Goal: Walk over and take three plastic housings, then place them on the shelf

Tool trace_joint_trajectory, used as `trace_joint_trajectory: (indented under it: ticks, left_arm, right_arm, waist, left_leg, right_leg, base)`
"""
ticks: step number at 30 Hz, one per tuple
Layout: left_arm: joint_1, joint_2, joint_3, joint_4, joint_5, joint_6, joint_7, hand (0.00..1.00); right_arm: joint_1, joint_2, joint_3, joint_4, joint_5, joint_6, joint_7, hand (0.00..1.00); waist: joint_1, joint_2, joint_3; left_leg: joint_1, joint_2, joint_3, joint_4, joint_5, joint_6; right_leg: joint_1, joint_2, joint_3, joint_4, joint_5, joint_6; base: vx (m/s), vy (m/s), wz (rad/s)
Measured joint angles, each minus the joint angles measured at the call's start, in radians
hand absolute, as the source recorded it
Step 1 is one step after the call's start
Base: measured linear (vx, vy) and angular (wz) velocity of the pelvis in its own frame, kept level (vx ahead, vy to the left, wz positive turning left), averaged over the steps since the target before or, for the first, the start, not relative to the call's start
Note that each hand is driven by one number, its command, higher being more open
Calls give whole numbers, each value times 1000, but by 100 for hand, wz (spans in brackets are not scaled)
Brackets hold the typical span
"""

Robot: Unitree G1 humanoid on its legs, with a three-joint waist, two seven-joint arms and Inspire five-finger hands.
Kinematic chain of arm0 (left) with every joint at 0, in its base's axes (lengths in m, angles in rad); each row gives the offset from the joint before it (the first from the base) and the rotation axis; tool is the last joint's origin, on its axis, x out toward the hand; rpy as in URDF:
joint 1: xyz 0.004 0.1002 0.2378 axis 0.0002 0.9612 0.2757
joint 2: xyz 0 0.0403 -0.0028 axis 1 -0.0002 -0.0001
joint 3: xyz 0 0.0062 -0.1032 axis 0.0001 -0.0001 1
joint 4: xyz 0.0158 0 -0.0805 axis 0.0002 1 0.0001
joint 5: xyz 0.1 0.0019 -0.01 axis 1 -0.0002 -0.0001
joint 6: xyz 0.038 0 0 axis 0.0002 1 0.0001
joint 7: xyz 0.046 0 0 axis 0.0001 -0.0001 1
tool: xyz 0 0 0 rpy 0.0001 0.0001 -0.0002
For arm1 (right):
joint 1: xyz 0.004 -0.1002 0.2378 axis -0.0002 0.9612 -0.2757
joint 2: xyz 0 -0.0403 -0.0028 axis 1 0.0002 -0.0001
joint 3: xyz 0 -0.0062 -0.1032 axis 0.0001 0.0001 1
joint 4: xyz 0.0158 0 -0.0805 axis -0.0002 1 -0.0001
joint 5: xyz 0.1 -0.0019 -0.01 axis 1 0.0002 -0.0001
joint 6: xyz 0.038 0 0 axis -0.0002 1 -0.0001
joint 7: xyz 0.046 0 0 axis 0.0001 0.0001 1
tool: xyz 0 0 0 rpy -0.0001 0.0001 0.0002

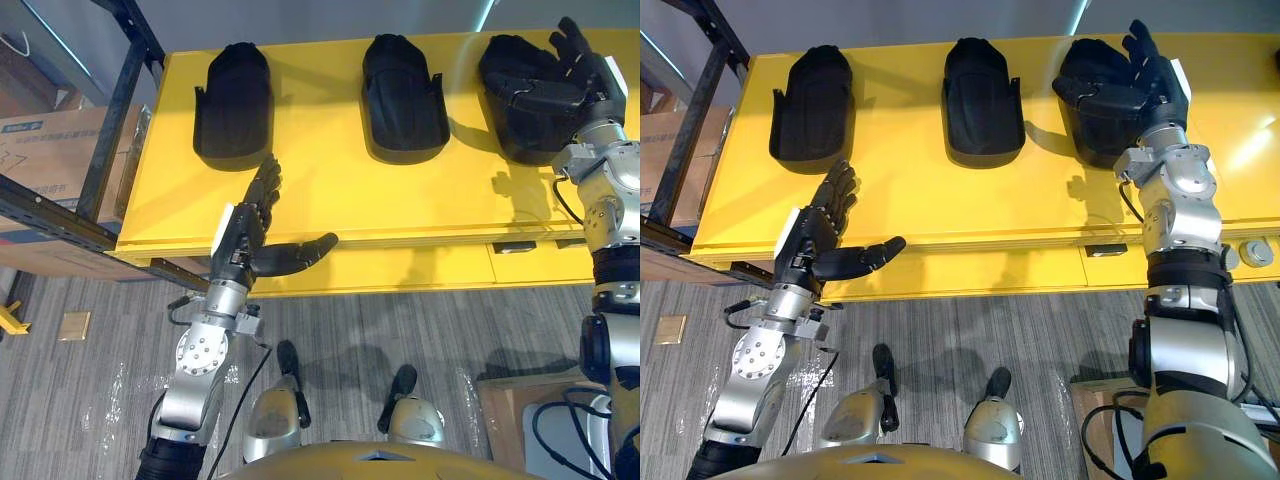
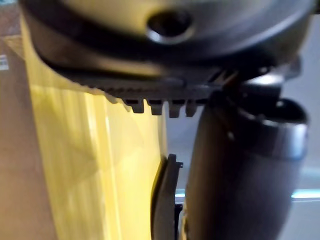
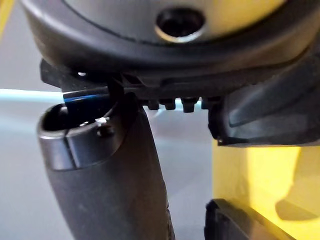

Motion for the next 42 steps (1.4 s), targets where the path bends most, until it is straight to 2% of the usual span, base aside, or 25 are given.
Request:
trace_joint_trajectory:
  ticks: [6, 13, 15, 19, 20, 25, 29, 34, 42]
  left_arm:
    - [-36, 13, -15, 17, -30, -31, 4, 100]
    - [-51, 19, -23, 47, -43, -55, 3, 100]
    - [-64, 20, -29, 54, -43, -55, 9, 100]
    - [-71, 20, -35, 55, -45, -55, 20, 100]
    - [-71, 20, -36, 55, -45, -56, 22, 100]
    - [-77, 20, -53, 61, -82, -63, 29, 100]
    - [-79, 20, -62, 61, -82, -71, 53, 100]
    - [-81, 19, -66, 61, -82, -74, 69, 100]
    - [-87, 19, -82, 61, -82, -76, 75, 100]
  right_arm:
    - [-140, -45, 93, 78, 28, 38, 93, 100]
    - [-245, -47, 149, 147, 29, 54, 132, 100]
    - [-265, -47, 157, 155, 29, 70, 133, 100]
    - [-313, -47, 184, 177, 28, 93, 133, 100]
    - [-327, -47, 189, 188, 25, 117, 127, 100]
    - [-331, -47, 208, 225, 19, 168, 75, 100]
    - [-363, -47, 214, 249, 19, 202, 47, 100]
    - [-416, -47, 227, 266, 18, 208, 40, 100]
    - [-418, -47, 260, 267, 17, 213, 65, 100]
  waist:
    - [16, 4, 32]
    - [33, 4, 34]
    - [43, 2, 39]
    - [43, 4, 62]
    - [45, 5, 67]
    - [48, 6, 79]
    - [47, 19, 89]
    - [46, 31, 96]
    - [62, 33, 97]
  left_leg:
    - [-5, 15, -5, 0, 6, 1]
    - [-4, 14, -8, 3, 9, 0]
    - [-3, 17, -11, 3, 12, -3]
    - [0, 18, -16, 0, 15, -3]
    - [1, 18, -17, 0, 15, -2]
    - [1, 19, -19, 0, 16, -2]
    - [3, 18, -19, 0, 17, -1]
    - [3, 20, -19, 0, 17, -2]
    - [2, 20, -20, 0, 18, -2]
  right_leg:
    - [-5, 9, -1, 7, -3, -5]
    - [-6, 10, -3, 20, -11, -18]
    - [-6, 13, -4, 25, -14, -22]
    - [-6, 11, -6, 40, -20, -28]
    - [-6, 11, -6, 43, -21, -28]
    - [-6, 10, -7, 48, -22, -29]
    - [-8, 8, -7, 55, -23, -30]
    - [-9, 8, -6, 59, -25, -31]
    - [-19, 3, -6, 81, -39, -33]
  base:
    - [-37, -12, 1]
    - [0, 0, 0]
    - [0, 0, 0]
    - [-19, -4, 2]
    - [-43, -10, 2]
    - [-6, -1, 0]
    - [0, 0, 0]
    - [0, 0, 0]
    - [0, 0, 0]
